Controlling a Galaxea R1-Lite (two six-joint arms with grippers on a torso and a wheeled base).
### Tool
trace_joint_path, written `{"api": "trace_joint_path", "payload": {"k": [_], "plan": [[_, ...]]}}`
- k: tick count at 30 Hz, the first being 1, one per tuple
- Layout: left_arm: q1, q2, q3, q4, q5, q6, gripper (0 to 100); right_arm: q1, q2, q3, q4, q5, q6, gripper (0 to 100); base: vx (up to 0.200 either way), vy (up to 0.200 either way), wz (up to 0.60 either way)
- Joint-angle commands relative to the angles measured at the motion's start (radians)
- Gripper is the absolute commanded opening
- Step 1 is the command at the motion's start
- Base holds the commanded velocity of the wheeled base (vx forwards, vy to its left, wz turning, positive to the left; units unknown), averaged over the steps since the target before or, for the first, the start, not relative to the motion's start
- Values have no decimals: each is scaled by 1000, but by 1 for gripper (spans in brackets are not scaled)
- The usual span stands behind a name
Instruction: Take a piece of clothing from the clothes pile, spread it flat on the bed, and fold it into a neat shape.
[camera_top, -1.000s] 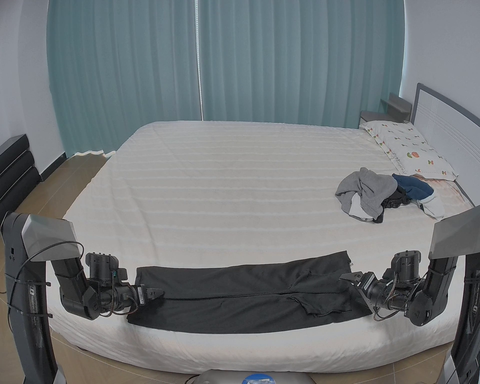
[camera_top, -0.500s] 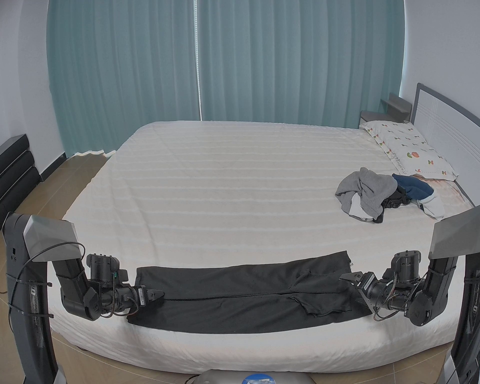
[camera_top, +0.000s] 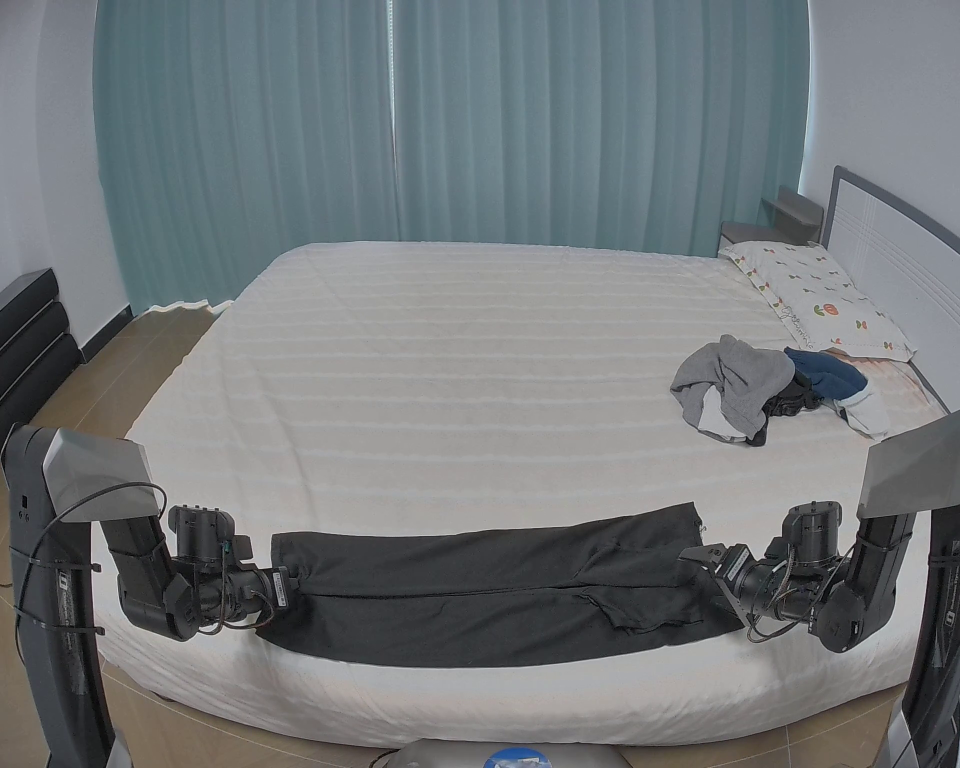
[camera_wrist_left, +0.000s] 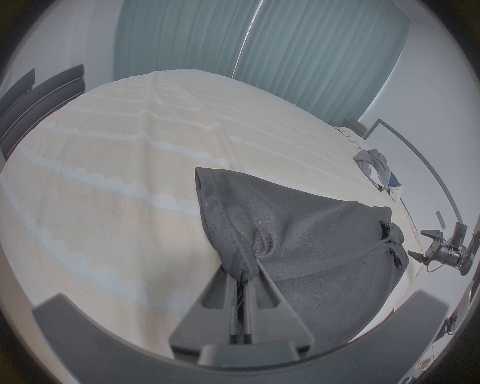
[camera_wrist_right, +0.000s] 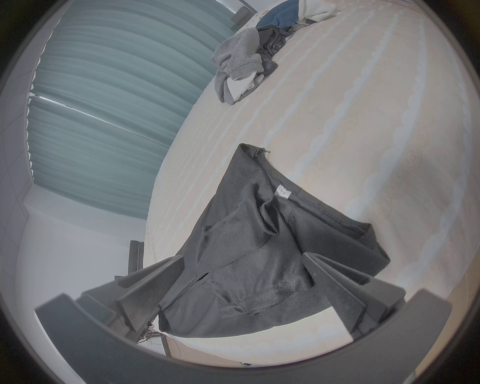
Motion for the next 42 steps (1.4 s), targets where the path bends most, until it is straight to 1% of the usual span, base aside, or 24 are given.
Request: {"api": "trace_joint_path", "payload": {"k": [1,3,8,14,17,22,24,26,29,32,34,36,42], "plan": [[12,-18,9,-2,0,-2,0,0,1,0,0,0,0,100,0,0,0],[16,-26,11,-2,-1,-5,0,0,1,0,0,0,0,100,0,0,0],[21,-53,9,-2,-12,-59,0,0,1,0,0,0,0,100,0,0,0],[44,-55,3,-2,-15,-64,0,0,1,-2,0,0,0,100,0,0,0],[68,-56,-3,-2,-23,-64,0,-1,0,-2,0,0,0,100,0,0,0],[96,-79,-5,4,-84,-87,0,-15,-6,-2,0,28,2,100,0,0,0],[105,-89,-6,10,-106,-102,0,-18,-6,-3,0,29,2,100,0,0,0],[116,-92,-11,10,-110,-105,0,-20,-8,-5,-2,29,2,100,0,0,0],[130,-89,-20,12,-112,-105,0,-47,-14,-12,-2,29,2,100,0,0,0],[137,-89,-25,12,-113,-107,0,-106,-36,-28,1,32,12,100,0,0,0],[148,-89,-31,13,-113,-108,0,-142,-36,-46,9,48,26,100,0,0,0],[153,-87,-32,18,-113,-114,0,-162,-25,-55,12,69,29,100,0,0,0],[148,-85,-21,30,-115,-116,0,-162,1,-60,4,80,29,100,-33,0,0]]}}
